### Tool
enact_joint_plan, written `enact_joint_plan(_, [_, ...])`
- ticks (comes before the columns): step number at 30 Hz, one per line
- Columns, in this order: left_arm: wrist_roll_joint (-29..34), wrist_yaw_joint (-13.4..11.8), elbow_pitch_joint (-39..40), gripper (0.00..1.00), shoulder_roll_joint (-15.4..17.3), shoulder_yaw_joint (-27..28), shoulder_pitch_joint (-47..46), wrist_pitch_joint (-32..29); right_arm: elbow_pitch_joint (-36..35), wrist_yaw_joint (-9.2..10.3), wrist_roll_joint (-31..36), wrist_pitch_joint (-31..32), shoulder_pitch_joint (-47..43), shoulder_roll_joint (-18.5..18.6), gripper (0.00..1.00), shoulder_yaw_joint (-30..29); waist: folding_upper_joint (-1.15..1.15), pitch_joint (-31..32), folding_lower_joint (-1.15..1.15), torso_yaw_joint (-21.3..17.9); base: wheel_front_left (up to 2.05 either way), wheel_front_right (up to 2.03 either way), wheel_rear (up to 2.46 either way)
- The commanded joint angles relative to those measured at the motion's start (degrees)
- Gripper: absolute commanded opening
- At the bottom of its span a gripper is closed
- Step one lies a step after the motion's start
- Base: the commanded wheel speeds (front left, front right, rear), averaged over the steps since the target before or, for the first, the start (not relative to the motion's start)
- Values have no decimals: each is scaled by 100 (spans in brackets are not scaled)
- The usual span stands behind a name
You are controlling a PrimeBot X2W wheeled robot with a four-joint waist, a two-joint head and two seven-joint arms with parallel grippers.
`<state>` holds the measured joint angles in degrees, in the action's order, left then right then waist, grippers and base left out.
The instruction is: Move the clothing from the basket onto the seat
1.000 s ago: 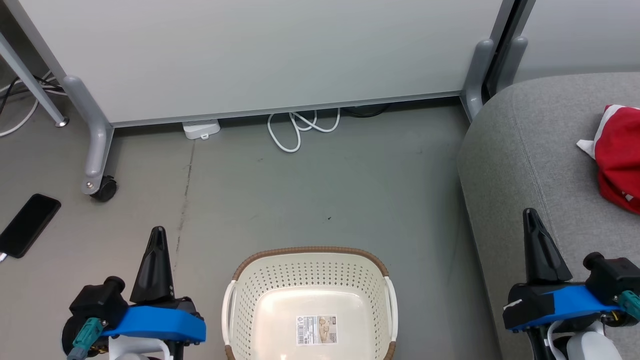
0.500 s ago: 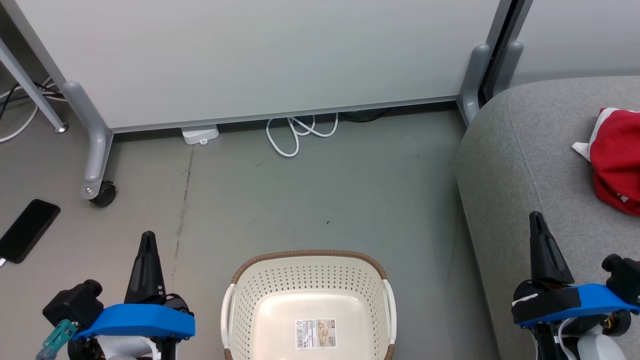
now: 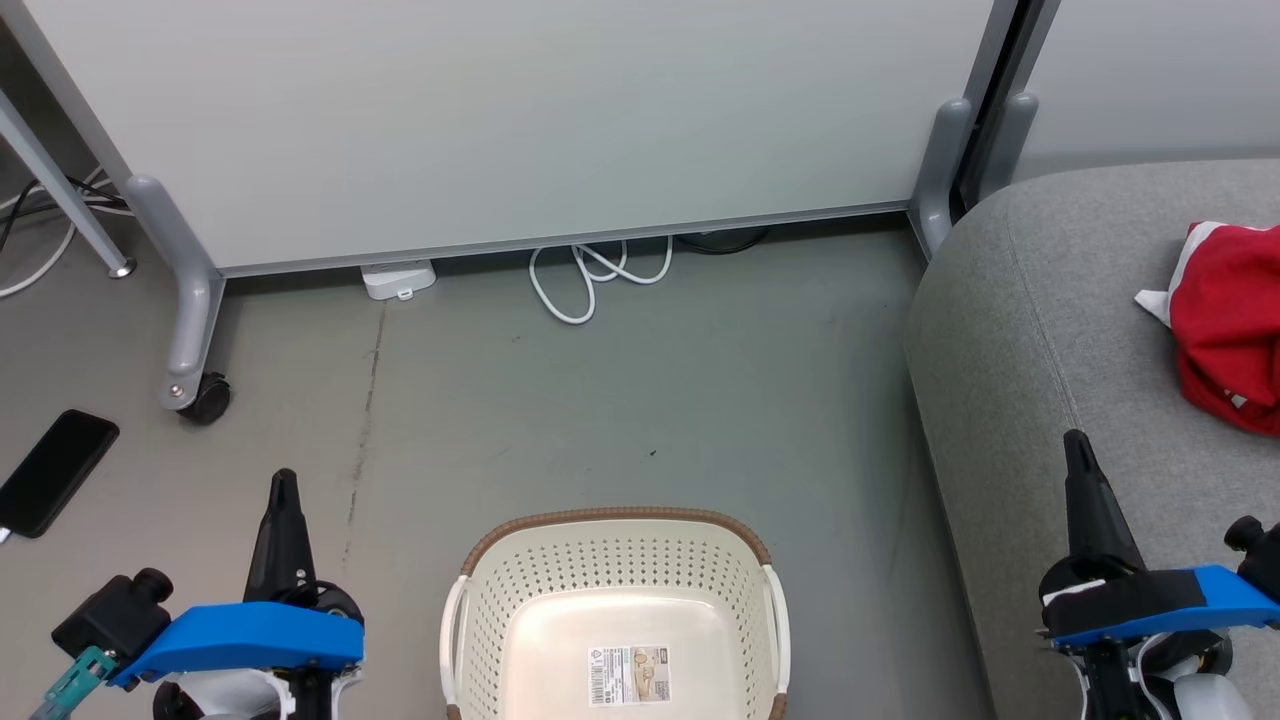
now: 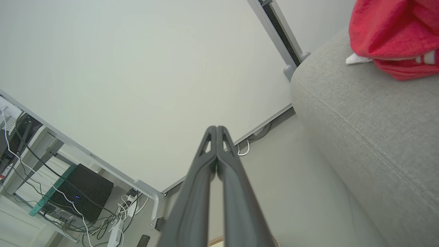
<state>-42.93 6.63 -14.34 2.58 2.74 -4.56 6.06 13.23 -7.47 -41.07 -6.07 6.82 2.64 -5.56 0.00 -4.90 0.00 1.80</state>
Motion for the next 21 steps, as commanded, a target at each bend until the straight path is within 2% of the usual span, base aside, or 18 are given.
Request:
enact_joint_plan(1, [-231,44,80,0,27,36,-130,-50,-55,-2,-243,53,6,22,0,-14,0,10,0,-4,0,0,0])
enact_joint_plan(21, [-1585,59,72,0,32,142,-156,-402,-20,-2,-1649,404,-18,26,0,-39,0,109,0,-42,0,0,0])
